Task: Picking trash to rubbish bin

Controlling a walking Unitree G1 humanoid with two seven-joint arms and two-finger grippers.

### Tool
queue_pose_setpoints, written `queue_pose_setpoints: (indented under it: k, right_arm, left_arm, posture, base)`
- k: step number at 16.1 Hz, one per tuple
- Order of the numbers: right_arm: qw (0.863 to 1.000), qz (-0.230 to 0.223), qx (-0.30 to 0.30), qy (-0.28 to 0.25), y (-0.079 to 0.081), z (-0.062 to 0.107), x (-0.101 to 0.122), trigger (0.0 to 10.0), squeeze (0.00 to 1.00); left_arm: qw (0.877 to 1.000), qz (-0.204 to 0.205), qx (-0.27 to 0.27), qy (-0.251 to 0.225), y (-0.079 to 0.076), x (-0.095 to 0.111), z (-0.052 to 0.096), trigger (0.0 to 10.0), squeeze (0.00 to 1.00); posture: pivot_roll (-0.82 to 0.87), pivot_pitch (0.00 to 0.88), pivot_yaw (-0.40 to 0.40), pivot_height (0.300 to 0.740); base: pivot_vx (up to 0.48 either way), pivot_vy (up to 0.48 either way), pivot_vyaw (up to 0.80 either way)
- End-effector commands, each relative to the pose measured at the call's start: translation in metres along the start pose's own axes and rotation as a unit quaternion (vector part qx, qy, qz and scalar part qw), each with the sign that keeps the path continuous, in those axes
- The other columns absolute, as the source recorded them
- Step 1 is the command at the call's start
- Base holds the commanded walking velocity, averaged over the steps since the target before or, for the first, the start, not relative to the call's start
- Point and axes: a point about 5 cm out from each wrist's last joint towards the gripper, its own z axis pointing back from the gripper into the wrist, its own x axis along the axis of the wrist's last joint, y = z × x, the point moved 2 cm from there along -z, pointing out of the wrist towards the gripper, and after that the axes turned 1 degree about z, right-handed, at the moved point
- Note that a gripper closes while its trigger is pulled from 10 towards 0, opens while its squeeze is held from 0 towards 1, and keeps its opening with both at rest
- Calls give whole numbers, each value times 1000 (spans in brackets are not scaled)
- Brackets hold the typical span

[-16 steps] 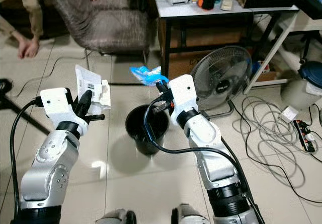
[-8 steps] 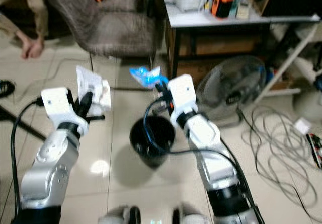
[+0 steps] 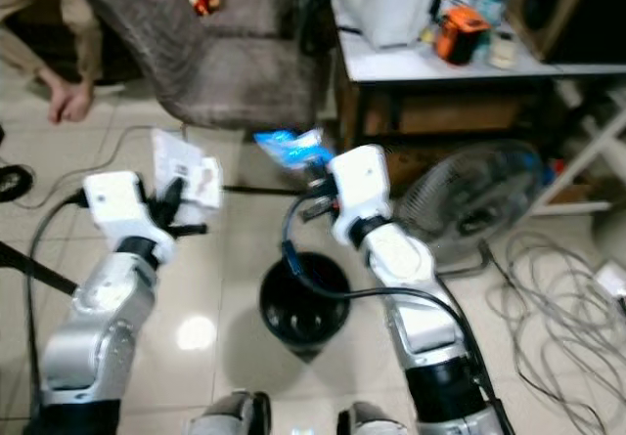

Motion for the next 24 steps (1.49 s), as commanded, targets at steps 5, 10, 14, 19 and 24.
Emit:
queue_pose_setpoints:
  k: [5,10,14,19,24]
  right_arm:
    - [1000,4,-12,-4,-7,4,2,10000,0]
    - [1000,1,-12,2,-7,3,1,10000,0]
    - [1000,1,-12,2,-7,4,0,10000,0]
    - [1000,0,-11,4,-7,3,-2,10000,0]
    - [1000,-2,4,17,-1,4,-9,10000,0]
  left_arm:
    - [1000,7,-7,0,-7,-1,1,10000,0]
    - [1000,8,-9,8,-8,-4,2,10000,0]
    - [1000,8,-10,11,-8,-6,1,10000,0]
    - [1000,7,-6,19,-7,-9,1,10000,0]
    - [999,5,-2,42,-5,-20,3,10000,0]
  posture:
    - [-66,199,-5,740]
    - [-65,198,-7,740]
    - [-66,196,-6,740]
    - [-66,196,-6,740]
    - [-61,206,4,740]
  base:
    - [175,0,0]
    - [0,0,-521]
    - [0,0,-759]
    - [0,0,-416]
    - [0,0,0]
